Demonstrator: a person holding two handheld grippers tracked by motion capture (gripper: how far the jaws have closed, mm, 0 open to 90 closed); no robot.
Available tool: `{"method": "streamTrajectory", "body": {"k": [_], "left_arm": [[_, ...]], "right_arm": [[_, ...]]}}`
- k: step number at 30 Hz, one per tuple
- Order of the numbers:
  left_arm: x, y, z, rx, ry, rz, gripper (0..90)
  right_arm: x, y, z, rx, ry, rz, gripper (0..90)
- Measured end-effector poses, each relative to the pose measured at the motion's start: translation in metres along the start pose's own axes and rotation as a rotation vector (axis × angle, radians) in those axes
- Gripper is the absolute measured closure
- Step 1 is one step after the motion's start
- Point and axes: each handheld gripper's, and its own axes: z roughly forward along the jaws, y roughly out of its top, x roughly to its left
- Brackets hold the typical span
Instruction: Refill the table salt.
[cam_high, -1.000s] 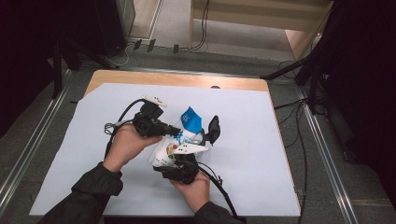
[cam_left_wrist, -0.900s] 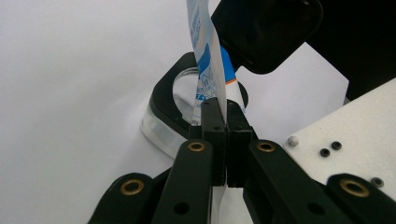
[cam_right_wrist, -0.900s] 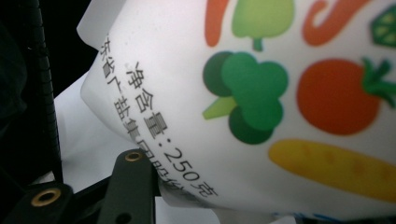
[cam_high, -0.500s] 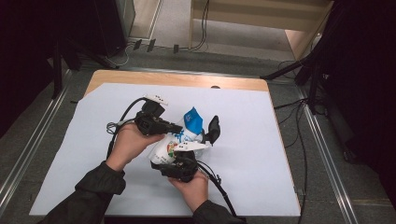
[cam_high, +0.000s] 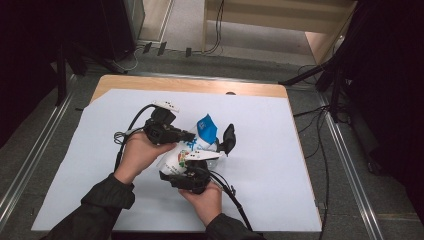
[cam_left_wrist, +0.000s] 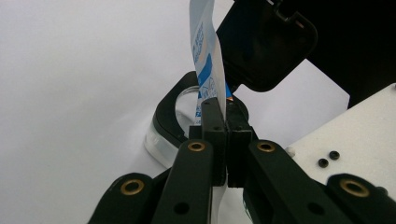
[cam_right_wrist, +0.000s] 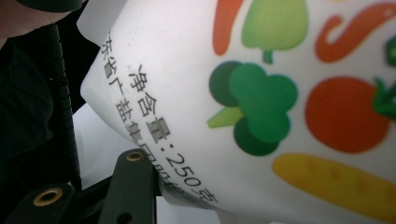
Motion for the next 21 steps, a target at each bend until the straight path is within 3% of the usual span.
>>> {"method": "streamTrajectory", "body": {"k": [12, 21], "left_arm": [[-0.003, -0.0001, -0.0029, -0.014, 0.007, 0.006, 90.0], [-0.0026, -0.0034, -0.0049, -0.009, -0.042, 0.004, 86.1]], "right_arm": [[0.001, 0.0005, -0.0007, -0.005, 0.006, -0.006, 57.5], [0.0026, -0.0011, -0.0014, -0.015, 0.0, -0.002, 59.5]]}}
